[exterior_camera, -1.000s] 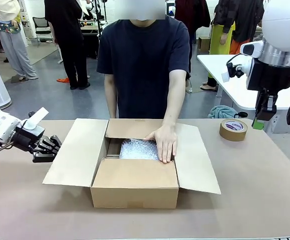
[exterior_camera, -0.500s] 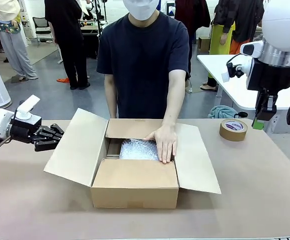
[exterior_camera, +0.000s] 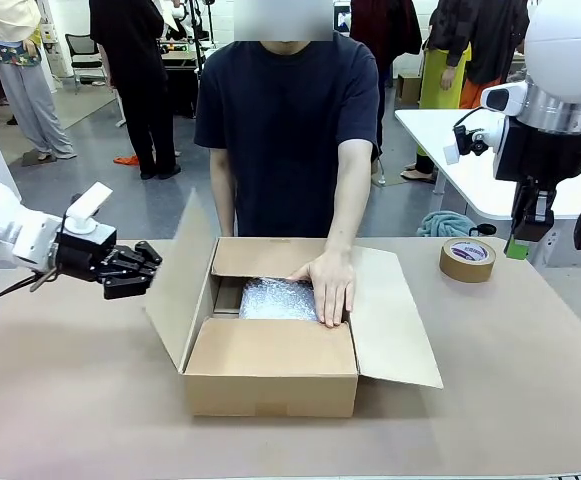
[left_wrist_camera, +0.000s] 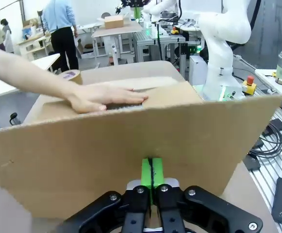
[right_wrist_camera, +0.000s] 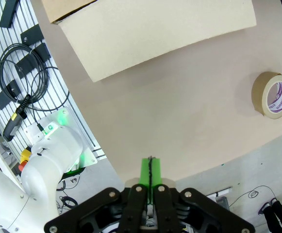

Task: Wrap the clocks to prevent damage.
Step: Push the right (or left) flap of the Package Box to close it.

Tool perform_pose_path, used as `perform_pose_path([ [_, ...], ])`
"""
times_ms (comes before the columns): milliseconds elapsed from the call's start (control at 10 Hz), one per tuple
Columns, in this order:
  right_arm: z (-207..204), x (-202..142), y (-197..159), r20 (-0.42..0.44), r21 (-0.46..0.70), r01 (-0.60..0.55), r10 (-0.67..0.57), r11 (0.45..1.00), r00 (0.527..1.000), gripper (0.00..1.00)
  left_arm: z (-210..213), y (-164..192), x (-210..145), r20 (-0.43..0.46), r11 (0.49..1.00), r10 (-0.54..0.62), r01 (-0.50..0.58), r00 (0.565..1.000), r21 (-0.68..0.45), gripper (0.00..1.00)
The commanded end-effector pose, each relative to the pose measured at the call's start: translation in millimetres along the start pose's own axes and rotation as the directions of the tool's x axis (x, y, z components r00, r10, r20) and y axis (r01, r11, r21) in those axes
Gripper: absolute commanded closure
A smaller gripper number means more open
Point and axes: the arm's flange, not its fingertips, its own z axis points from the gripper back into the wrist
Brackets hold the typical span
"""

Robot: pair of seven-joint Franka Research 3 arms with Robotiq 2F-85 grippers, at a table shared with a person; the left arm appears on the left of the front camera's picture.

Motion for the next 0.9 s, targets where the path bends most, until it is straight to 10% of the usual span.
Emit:
perform_pose_path([
  [0, -1, 0, 0, -0.001, 0.003, -0.001, 0.001, 1.0, 1.0, 0.99, -15, -3, 7, 0.001, 0.998, -0.06, 0.06, 0.998, 0.026, 1.0],
  [800, -1, 0, 0, -0.001, 0.003, -0.001, 0.001, 1.0, 1.0, 0.99, -76, 30, 8, -0.115, 0.991, -0.094, 0.105, 0.989, 0.089, 1.0],
])
